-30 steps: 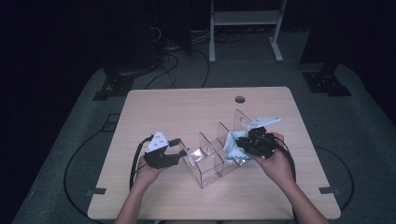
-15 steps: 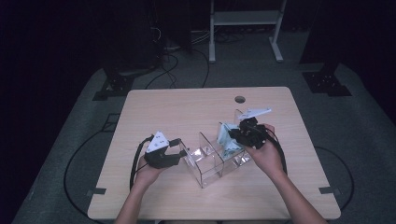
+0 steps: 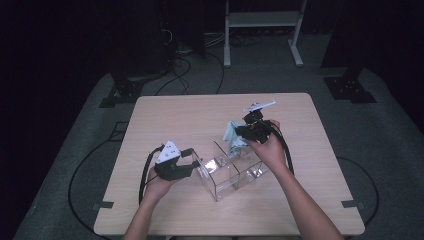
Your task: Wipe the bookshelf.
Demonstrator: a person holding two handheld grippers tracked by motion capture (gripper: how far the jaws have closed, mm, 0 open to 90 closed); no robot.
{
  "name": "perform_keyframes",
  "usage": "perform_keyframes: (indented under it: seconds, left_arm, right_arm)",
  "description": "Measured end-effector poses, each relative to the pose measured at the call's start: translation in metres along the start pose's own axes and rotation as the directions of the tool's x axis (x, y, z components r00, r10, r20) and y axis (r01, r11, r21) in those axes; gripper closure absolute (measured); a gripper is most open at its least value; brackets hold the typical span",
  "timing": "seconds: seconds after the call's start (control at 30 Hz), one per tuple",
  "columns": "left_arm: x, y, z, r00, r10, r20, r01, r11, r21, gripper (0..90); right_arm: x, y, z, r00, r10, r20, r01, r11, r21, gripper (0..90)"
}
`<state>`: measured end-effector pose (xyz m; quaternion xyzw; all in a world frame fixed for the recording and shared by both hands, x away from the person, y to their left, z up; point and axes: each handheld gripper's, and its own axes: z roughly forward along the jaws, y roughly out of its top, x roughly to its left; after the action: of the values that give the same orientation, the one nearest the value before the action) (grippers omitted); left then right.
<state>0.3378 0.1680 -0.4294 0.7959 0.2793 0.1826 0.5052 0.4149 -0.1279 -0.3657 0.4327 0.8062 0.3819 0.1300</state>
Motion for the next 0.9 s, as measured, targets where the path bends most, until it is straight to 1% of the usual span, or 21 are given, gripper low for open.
perform_keyframes:
  seconds: [0.03, 0.1, 0.13, 0.2, 0.23, 0.4, 0.47, 0.53, 0.63, 0.7, 0.77, 0.9]
  left_arm:
    - [0.000, 0.000, 0.000, 1.0000, -0.001, 0.000, 0.001, 1.0000, -0.001, 46.9]
    - [0.001, 0.000, 0.000, 1.0000, -0.004, -0.002, 0.004, 1.0000, -0.001, 46.9]
    - [0.001, 0.000, 0.000, 1.0000, -0.004, -0.003, 0.004, 1.0000, -0.002, 47.0]
    - [0.001, 0.000, 0.001, 1.0000, -0.004, -0.005, 0.004, 1.0000, -0.003, 47.0]
    - [0.000, 0.000, 0.001, 1.0000, -0.009, -0.004, 0.009, 1.0000, -0.003, 47.0]
    - [-0.002, 0.000, 0.002, 0.9999, -0.005, -0.009, 0.005, 1.0000, 0.000, 47.0]
    - [-0.002, 0.000, 0.002, 0.9999, -0.010, -0.009, 0.010, 0.9999, 0.001, 47.0]
    - [-0.002, 0.000, 0.003, 0.9998, -0.018, -0.007, 0.018, 0.9998, -0.003, 47.1]
    - [-0.003, 0.000, 0.004, 0.9998, -0.020, -0.007, 0.020, 0.9998, -0.002, 47.2]
    - [-0.003, 0.000, 0.005, 0.9997, -0.023, -0.008, 0.023, 0.9997, -0.002, 47.3]
    - [-0.004, 0.001, 0.005, 0.9997, -0.022, -0.010, 0.022, 0.9998, -0.002, 47.3]
    - [-0.004, 0.000, 0.005, 0.9997, -0.023, -0.011, 0.023, 0.9997, -0.003, 47.3]
  right_arm:
    - [0.000, -0.001, -0.001, 1.0000, -0.008, -0.002, 0.008, 1.000, -0.002, 84.4]
    - [-0.001, -0.005, -0.007, 1.0000, -0.008, -0.003, 0.008, 1.000, 0.001, 84.4]
    - [-0.003, -0.009, -0.010, 1.0000, -0.009, -0.004, 0.009, 1.000, 0.010, 84.4]
    - [-0.006, -0.019, -0.019, 0.9995, 0.004, -0.032, -0.004, 1.000, -0.005, 84.3]
    - [-0.006, -0.024, -0.024, 0.9992, 0.004, -0.039, -0.005, 1.000, -0.010, 84.3]
    - [-0.001, -0.049, -0.048, 0.9988, -0.036, -0.032, 0.035, 0.999, -0.026, 84.3]
    - [-0.001, -0.060, -0.057, 0.9983, -0.044, -0.038, 0.043, 0.999, -0.034, 84.3]
    - [-0.001, -0.070, -0.066, 0.9979, -0.041, -0.050, 0.039, 0.998, -0.040, 84.3]
    - [0.001, -0.079, -0.074, 0.9977, -0.046, -0.051, 0.044, 0.998, -0.046, 84.4]
    - [0.003, -0.083, -0.078, 0.9976, -0.051, -0.046, 0.048, 0.997, -0.055, 84.5]
    - [0.004, -0.084, -0.077, 0.9977, -0.057, -0.038, 0.054, 0.997, -0.054, 84.5]
    - [0.002, -0.077, -0.070, 0.9983, -0.046, -0.036, 0.044, 0.997, -0.057, 84.5]
